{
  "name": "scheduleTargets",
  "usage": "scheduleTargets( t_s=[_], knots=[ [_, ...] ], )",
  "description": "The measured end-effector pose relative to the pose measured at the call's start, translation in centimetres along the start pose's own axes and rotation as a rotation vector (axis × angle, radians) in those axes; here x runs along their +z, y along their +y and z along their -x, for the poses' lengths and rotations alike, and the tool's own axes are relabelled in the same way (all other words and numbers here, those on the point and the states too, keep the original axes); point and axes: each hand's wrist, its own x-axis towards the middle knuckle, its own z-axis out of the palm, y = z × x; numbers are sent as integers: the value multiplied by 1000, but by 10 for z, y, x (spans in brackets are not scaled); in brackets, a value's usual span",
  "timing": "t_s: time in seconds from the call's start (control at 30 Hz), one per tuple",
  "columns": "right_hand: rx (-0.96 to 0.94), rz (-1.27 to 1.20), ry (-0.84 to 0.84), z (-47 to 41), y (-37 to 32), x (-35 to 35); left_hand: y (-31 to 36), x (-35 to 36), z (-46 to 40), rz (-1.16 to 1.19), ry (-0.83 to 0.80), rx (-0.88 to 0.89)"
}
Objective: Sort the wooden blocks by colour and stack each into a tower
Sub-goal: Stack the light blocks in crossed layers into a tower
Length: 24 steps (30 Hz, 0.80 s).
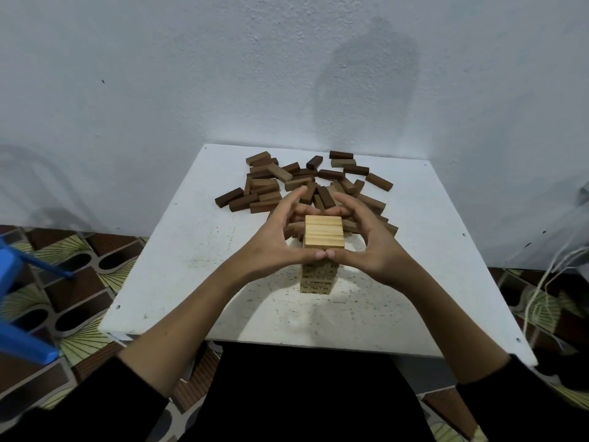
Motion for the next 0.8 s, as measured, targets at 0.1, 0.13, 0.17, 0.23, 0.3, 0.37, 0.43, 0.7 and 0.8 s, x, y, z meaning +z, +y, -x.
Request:
scheduleTargets(
  t_s=[0.1,0.13,0.17,0.23,0.3,0.37,0.43,0.7,0.8],
  knots=[
    [62,-180,66,5,-1,9,5,11,6,134,52,-88],
    [96,-250,108,7,-3,14,7,16,8,173,98,-130],
    [131,-312,147,8,-5,20,7,21,9,200,147,-168],
    [176,-403,196,11,-9,31,4,29,13,219,174,-209],
    [183,-429,188,12,-16,38,0,34,18,207,166,-176],
    [183,-437,178,13,-20,42,-2,39,18,245,161,-180],
    [175,-458,175,13,-20,45,-1,41,16,322,113,-167],
    [196,-482,164,11,-20,47,13,46,19,384,31,-184],
    [201,-471,169,13,-17,47,13,46,19,434,20,-209]
  ],
)
